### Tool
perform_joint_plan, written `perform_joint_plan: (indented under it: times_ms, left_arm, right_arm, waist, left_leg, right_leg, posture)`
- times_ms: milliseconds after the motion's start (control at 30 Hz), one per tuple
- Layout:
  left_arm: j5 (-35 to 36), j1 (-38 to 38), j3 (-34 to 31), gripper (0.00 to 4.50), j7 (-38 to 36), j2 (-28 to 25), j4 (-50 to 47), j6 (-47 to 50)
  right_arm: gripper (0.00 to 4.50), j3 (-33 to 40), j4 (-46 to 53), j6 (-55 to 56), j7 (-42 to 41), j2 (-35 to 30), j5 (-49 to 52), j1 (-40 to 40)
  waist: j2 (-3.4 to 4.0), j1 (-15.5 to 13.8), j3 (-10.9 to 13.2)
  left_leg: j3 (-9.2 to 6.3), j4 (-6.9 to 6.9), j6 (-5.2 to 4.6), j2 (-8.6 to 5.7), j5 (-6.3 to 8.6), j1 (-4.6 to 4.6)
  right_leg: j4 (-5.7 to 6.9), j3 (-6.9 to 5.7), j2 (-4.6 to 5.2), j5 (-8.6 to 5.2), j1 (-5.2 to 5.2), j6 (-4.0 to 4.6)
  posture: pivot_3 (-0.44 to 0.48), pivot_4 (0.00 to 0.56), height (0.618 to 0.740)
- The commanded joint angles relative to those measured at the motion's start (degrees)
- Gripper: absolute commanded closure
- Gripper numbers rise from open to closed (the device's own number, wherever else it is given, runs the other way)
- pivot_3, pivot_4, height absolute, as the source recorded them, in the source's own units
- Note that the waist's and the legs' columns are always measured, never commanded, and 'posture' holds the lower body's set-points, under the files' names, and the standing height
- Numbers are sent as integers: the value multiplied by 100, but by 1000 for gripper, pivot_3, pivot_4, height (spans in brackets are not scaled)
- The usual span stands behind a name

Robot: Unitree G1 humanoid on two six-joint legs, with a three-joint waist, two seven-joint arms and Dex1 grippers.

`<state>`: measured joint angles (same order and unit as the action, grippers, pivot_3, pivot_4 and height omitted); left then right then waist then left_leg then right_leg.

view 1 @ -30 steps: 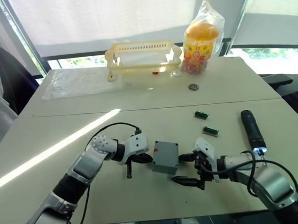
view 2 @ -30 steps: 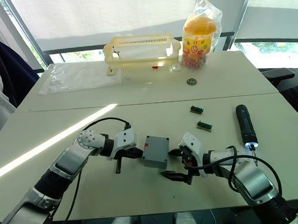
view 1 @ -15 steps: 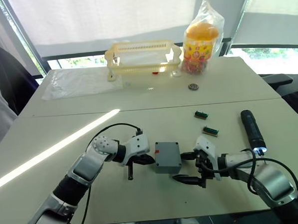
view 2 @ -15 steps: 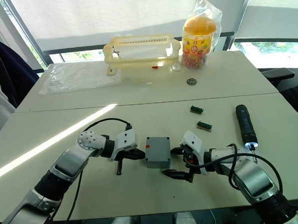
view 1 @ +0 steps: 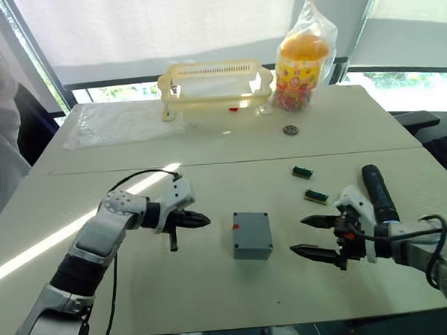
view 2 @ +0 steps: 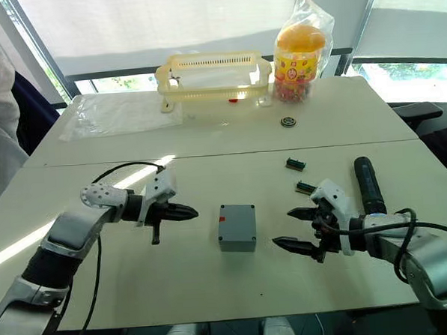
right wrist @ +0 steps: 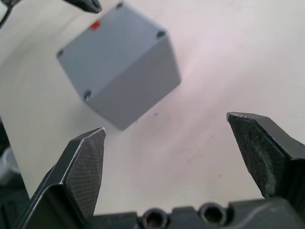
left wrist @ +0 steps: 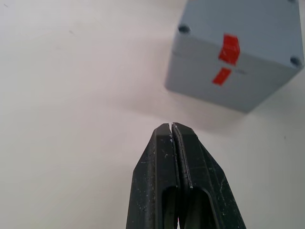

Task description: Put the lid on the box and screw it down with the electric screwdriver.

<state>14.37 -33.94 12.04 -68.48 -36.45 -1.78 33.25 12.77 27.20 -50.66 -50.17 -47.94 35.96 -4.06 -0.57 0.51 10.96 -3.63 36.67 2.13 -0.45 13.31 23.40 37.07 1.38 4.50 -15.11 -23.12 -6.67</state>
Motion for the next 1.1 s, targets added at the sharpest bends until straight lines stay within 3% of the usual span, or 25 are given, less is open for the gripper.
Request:
perform_joint_plan:
  times_ms: [33,167,200,300,400,633,1100]
  left_arm:
    - [438,-371,-269,4500,62,213,-198,250]
    - [479,-595,-99,4500,243,653,-205,226]
    - [491,-647,-55,4500,274,776,-206,214]
    - [497,-721,12,4500,361,991,-218,195]
    - [496,-732,108,4500,421,1148,-321,195]
    - [235,-597,549,4500,502,1170,-546,-28]
    - [293,-493,526,4500,542,766,-1072,272]
  right_arm:
    - [61,511,-124,-15,574,321,206,-379]
    - [61,291,-719,440,1148,712,-306,-802]
    - [291,182,-886,599,1213,766,-466,-885]
    - [1306,-5,-1246,963,1316,847,-780,-1043]
    - [2882,-101,-1643,1282,1402,918,-1010,-1226]
    - [2882,-269,-2715,1973,1531,1195,-1451,-1593]
    - [2882,-356,-3175,2261,1483,1424,-1623,-1619]
  waist:
    - [0,11,0]
    - [1,19,-1]
    - [2,21,-1]
    - [2,22,-1]
    - [2,31,-1]
    - [2,26,-1]
    - [4,32,-1]
  left_leg:
    - [1,2,0,0,0,0]
    - [2,3,0,0,0,-1]
    - [2,2,0,0,0,-1]
    - [3,2,0,-1,0,0]
    - [3,2,0,-1,0,-1]
    - [4,2,1,-1,0,-1]
    - [4,2,1,-1,0,-2]
  right_leg:
    - [0,0,0,0,1,0]
    - [0,1,0,0,1,0]
    - [0,1,-1,0,1,0]
    - [1,2,-1,0,-1,0]
    - [2,2,-1,0,-1,0]
    - [2,4,-1,0,-1,-1]
    - [3,5,-1,0,-1,0]
  posture:
    - [0,150,740]
    - [0,150,740]
    - [0,150,740]
    - [0,150,740]
    - [0,150,740]
    - [0,150,740]
    - [0,150,740]
